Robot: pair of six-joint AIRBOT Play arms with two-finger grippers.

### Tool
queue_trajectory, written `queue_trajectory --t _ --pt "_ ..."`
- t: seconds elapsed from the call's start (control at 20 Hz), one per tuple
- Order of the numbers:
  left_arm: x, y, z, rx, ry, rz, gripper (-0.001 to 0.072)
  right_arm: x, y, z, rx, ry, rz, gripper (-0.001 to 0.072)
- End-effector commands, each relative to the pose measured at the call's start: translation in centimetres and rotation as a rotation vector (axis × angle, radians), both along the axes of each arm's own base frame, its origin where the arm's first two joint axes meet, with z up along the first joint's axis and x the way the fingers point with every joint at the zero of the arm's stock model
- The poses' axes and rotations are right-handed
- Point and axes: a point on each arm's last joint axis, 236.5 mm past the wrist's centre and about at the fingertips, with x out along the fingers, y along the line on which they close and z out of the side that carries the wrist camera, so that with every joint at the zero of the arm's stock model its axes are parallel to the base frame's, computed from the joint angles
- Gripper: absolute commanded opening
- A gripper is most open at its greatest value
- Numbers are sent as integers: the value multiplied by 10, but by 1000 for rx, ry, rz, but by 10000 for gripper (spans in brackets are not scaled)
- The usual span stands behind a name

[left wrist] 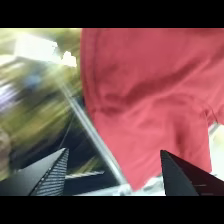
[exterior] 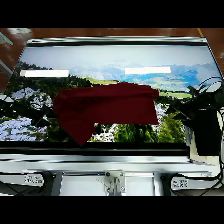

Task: Fold the shirts.

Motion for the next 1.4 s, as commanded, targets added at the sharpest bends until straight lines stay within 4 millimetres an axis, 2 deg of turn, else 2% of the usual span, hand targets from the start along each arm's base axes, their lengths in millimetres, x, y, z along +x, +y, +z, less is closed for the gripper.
queue_trajectory --t 0.0,0.2,0.25,0.3,0.35,0.5,0.75,0.95,1.1,1.15,1.2,1.25,1.3,1.35 --pt "10 -10 -20 24 -43 53 716 0 16 -11 37 -9 -21 599" --pt "25 -21 -31 63 -77 55 709 6 18 -12 30 -29 -25 598" --pt "26 -25 -33 56 -74 55 619 6 18 -12 30 -29 -26 599" --pt "27 -29 -34 45 -71 58 355 6 18 -12 30 -28 -26 641" --pt "27 -28 -33 44 -73 59 164 5 17 -12 29 -28 -25 675" --pt "28 -27 -22 39 -108 15 44 1 15 -20 20 -17 -34 675" --pt "39 -24 11 72 -224 -18 43 4 19 -47 43 -15 -119 674" --pt "43 -23 20 79 -249 -18 43 9 47 -67 117 19 -114 674" --pt "51 -21 27 84 -273 -15 43 27 71 -74 120 -28 -124 666" --pt "56 -20 32 88 -289 -15 43 31 79 -73 126 -42 -121 601" --pt "63 -18 39 93 -309 -13 43 34 87 -71 143 -50 -121 440" --pt "69 -17 48 92 -330 -18 43 34 94 -66 169 -52 -116 216" --pt "74 -17 59 91 -350 -32 43 35 101 -58 204 -60 -91 66" --pt "81 -17 75 91 -379 -49 42 36 108 -42 239 -100 -28 59"
